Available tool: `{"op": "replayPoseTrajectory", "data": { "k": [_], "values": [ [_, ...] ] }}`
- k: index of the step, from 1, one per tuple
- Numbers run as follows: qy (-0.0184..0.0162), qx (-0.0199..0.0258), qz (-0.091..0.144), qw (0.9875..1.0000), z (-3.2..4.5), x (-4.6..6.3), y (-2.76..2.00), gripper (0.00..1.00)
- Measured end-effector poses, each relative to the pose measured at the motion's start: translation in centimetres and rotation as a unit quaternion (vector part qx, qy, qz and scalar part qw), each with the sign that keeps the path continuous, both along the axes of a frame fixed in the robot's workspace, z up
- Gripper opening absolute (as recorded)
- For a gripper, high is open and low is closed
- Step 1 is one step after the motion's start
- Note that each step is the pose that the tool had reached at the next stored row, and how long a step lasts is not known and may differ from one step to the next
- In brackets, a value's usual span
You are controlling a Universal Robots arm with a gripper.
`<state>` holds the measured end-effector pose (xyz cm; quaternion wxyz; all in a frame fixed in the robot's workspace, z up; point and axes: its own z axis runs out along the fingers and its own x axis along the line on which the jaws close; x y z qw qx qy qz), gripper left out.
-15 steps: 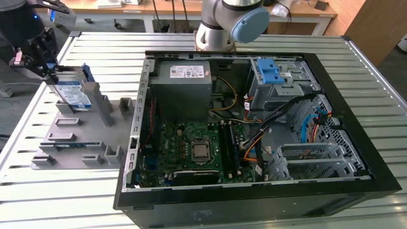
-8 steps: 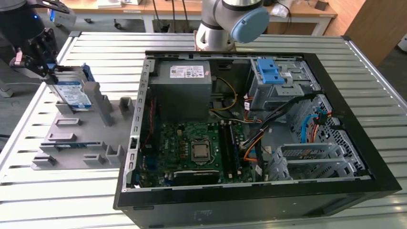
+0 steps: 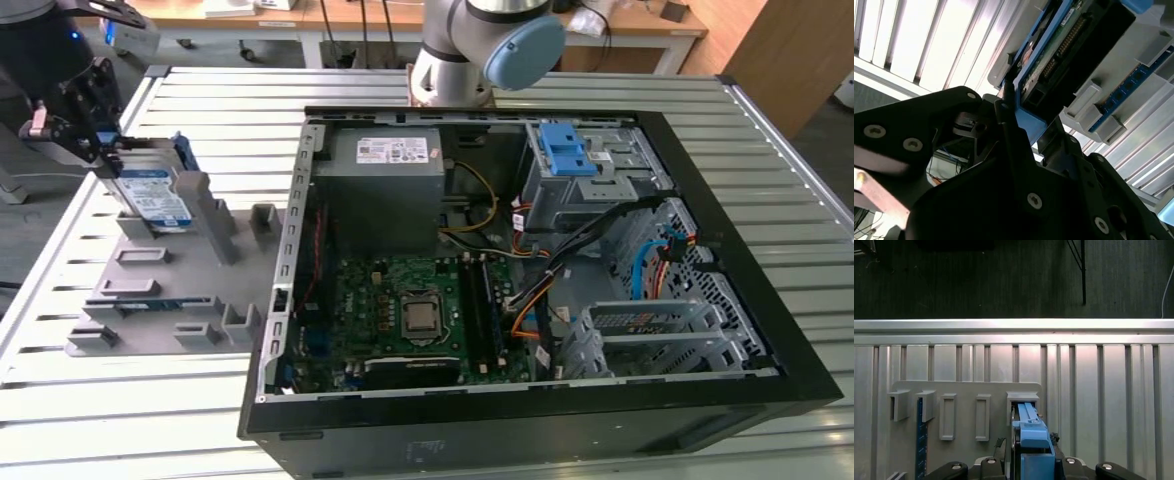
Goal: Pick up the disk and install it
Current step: 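Pick up the disk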
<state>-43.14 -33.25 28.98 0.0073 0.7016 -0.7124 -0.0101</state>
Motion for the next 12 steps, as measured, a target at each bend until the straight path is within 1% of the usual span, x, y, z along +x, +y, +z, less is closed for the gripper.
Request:
{"op": "replayPoseTrajectory", "data": {
  "k": [5, 6, 12],
  "values": [
    [0.0, 0.0, 0.0, 1.0, 0.0, 0.0, 0.0, 0.42],
    [0.0, 0.0, 0.0, 1.0, 0.0, 0.0, 0.0, 0.36],
    [0.0, 0.0, -0.002, 1.0, 0.01, 0.0, 0.0, 0.36]
  ]
}}
